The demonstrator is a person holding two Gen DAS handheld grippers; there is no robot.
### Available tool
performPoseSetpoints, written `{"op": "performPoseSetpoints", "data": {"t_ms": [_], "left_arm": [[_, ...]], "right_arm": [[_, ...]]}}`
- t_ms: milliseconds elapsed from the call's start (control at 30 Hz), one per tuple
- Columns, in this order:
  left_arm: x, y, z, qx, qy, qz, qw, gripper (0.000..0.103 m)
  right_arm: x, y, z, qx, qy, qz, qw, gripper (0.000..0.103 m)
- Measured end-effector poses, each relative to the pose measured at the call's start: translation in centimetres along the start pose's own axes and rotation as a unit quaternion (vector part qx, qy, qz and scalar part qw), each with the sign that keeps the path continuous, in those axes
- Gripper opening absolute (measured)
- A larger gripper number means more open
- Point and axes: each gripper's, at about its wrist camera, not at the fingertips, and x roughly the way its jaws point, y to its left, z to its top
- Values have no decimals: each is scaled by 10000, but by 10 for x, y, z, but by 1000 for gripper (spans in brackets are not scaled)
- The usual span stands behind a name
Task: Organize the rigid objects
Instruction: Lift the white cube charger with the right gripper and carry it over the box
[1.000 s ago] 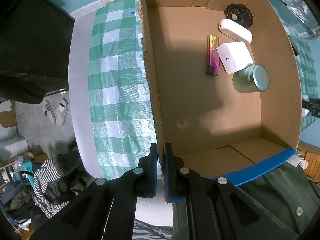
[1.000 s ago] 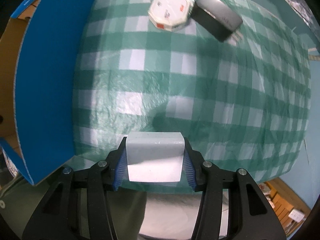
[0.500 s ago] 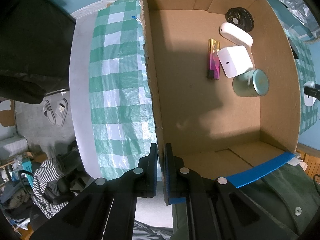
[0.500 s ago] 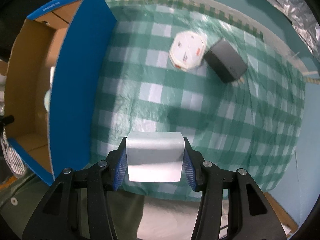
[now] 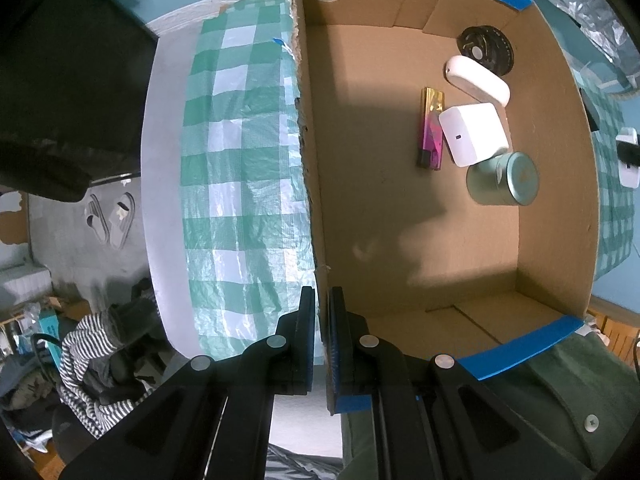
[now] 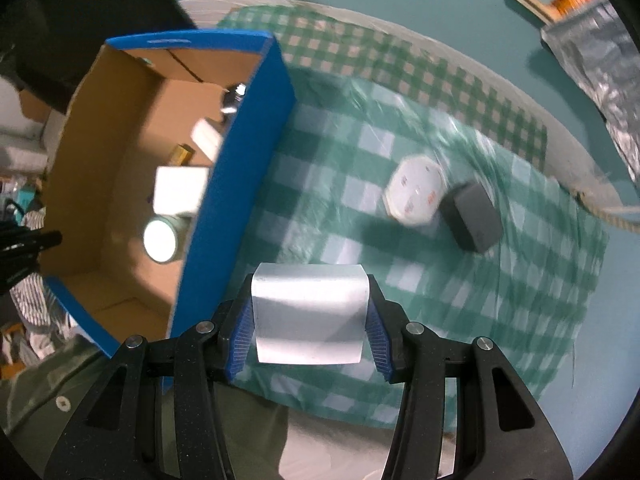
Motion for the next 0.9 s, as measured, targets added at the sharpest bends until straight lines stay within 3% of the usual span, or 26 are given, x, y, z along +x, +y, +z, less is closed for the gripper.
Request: {"op": "performPoseSetpoints", "data": {"t_ms": [400,900], "left_arm": [[1,-1,1,9,5,28,10000,7],[2,-2,-2,7,-4,40,10000,7]], "right_arm": [[-13,52,43,-857,-182,-1,9962,49],[15,109,77,-1770,-18,-255,9839,49]]}}
